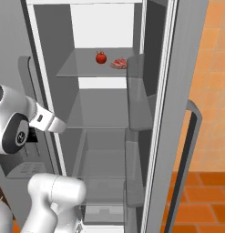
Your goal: Place one tomato and one steak in each tupperware on the nearby counter, to pack two identical lunches.
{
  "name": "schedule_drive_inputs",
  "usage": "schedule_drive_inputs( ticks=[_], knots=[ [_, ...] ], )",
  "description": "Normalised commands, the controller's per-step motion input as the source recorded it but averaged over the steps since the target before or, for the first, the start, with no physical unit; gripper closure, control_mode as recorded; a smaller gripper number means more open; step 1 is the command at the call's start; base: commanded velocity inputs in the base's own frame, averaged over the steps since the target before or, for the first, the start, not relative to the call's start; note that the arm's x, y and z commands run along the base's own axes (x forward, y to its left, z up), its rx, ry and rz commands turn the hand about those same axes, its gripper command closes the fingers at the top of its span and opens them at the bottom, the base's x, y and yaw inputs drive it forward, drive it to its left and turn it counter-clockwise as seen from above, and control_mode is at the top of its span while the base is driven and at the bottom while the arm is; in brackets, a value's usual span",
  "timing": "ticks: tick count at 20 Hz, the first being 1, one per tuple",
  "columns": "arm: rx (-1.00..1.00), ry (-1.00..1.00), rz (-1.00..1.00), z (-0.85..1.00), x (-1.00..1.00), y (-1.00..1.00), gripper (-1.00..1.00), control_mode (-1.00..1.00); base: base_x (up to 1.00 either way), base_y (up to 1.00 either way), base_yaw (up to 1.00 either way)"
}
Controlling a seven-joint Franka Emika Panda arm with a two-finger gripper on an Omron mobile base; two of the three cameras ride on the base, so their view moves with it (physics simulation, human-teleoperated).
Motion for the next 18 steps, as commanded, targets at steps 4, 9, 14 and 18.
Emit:
schedule_drive_inputs(
  ticks=[4, 9, 14, 18],
  knots=[
    [0.14, -0.02, -0.01, 0.37, 0.11, -0.27, -1.0, -1.0, 0.0, 0.0, 0.0],
    [0.14, 0.01, -0.21, 0.33, 0.52, -0.09, -1.0, -1.0, 0.0, 0.0, 0.0],
    [0.15, 0.05, -0.15, 0.43, 0.41, -0.3, -1.0, -1.0, 0.0, 0.0, 0.0],
    [0.12, 0.01, -0.06, 0.28, 0.36, -0.47, -1.0, -1.0, 0.0, 0.0, 0.0]
  ],
)
